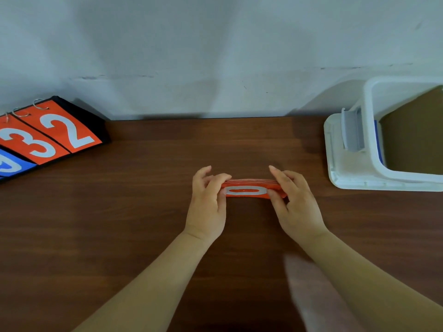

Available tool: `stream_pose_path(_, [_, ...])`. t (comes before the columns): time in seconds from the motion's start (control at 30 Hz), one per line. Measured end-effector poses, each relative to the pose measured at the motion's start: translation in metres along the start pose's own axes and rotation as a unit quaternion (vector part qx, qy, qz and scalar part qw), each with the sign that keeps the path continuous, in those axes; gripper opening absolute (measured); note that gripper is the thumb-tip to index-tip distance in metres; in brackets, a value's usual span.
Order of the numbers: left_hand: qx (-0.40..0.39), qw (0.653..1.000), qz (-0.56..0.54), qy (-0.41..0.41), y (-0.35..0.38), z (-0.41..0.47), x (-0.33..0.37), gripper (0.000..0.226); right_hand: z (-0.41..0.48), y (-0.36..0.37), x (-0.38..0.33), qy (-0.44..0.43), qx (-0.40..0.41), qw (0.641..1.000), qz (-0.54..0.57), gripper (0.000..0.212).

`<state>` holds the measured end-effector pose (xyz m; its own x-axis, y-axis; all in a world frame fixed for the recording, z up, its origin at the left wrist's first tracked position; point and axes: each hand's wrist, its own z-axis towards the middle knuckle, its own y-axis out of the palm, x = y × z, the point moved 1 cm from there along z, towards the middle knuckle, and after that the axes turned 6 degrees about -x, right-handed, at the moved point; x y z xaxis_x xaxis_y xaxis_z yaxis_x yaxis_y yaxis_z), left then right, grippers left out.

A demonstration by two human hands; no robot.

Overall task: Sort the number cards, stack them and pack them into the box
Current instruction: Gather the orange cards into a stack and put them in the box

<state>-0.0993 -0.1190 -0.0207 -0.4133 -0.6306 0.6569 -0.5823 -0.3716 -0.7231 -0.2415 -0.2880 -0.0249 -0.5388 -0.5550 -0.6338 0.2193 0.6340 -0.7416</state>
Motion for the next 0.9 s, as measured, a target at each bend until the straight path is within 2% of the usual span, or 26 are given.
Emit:
stream_pose_path(0.07, [-0.015, 0.999, -0.045, -0.018, 0.004, -0.003, 0.003, 0.036, -0.003, 0.006, -0.003, 0.003, -0.002, 0.999, 0.038, 0.058])
stream_pose_path(0.2, [0.009, 0.996, -0.085, 0.019, 0.010, -0.004, 0.010, 0.037, -0.001, 0.013, -0.011, -0.011, 0.011, 0.998, 0.066, 0.054])
stream_pose_path(0.4, [-0.013, 0.998, -0.019, 0.050, 0.007, 0.002, 0.005, 0.066, 0.003, 0.012, -0.009, -0.028, 0.038, 0.998, 0.043, 0.053])
stream_pose_path(0.67, [0.015, 0.998, -0.020, 0.053, 0.018, 0.004, 0.004, 0.033, 0.005, 0.025, -0.001, -0.033, 0.038, 0.998, 0.046, 0.053])
stream_pose_path(0.9, [0.016, 0.996, -0.027, 0.084, 0.017, 0.008, 0.006, 0.050, 0.008, 0.026, -0.004, -0.057, 0.059, 0.995, 0.051, 0.044])
